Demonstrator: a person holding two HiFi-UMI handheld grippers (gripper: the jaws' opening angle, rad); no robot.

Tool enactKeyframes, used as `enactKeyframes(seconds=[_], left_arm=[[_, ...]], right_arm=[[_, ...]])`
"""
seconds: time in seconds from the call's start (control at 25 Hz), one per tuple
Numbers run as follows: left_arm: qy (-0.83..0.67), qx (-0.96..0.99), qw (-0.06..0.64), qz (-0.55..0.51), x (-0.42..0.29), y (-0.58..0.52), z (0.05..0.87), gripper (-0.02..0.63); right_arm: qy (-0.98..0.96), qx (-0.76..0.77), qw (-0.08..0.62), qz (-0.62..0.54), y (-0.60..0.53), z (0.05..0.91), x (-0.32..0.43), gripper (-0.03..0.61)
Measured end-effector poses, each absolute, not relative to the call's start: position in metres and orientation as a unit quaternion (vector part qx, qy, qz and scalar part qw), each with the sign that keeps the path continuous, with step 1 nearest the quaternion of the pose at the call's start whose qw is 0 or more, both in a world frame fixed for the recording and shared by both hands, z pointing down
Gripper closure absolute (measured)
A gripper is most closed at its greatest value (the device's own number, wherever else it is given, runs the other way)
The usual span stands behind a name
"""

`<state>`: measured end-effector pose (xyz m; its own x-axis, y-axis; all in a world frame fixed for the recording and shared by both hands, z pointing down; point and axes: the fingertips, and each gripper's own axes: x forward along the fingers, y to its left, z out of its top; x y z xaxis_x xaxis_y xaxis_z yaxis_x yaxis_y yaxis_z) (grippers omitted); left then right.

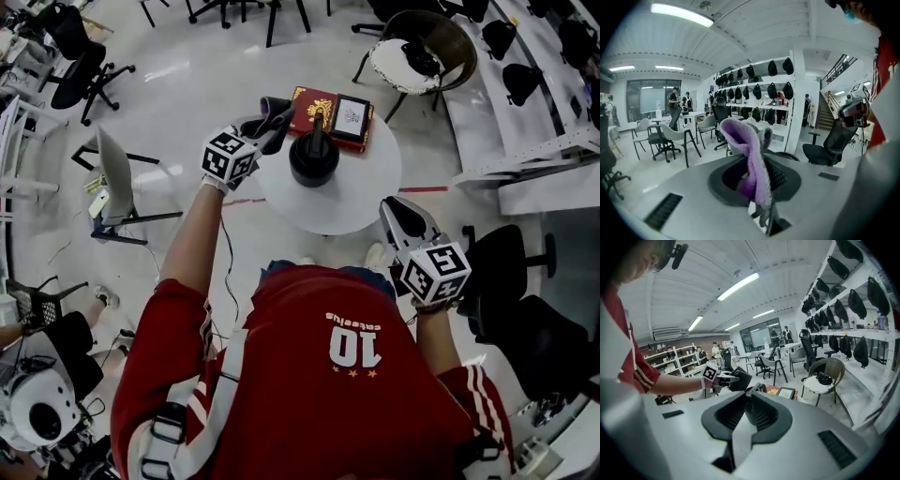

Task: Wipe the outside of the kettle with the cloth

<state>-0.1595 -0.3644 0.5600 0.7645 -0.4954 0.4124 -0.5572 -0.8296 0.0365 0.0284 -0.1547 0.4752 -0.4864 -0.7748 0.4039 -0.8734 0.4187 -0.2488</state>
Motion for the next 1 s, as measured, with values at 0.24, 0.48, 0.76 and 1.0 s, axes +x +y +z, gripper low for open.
enactKeyframes(seconds=[0.24,0.48,0.76,1.0], left_arm=[[-0.278,0.931,0.130,0.196,-0.160,-0.376,0.612,0.555],[-0.266,0.927,0.156,0.213,-0.152,-0.384,0.659,0.555],[-0.276,0.913,0.221,0.205,-0.151,-0.394,0.701,0.555],[-0.269,0.907,0.257,0.198,-0.155,-0.376,0.725,0.555]], right_arm=[[-0.814,0.517,0.129,0.231,-0.143,0.492,0.036,0.526],[-0.793,0.542,0.132,0.243,-0.132,0.504,0.047,0.526],[-0.776,0.561,0.134,0.255,-0.122,0.514,0.062,0.526],[-0.770,0.566,0.133,0.262,-0.114,0.517,0.066,0.526]])
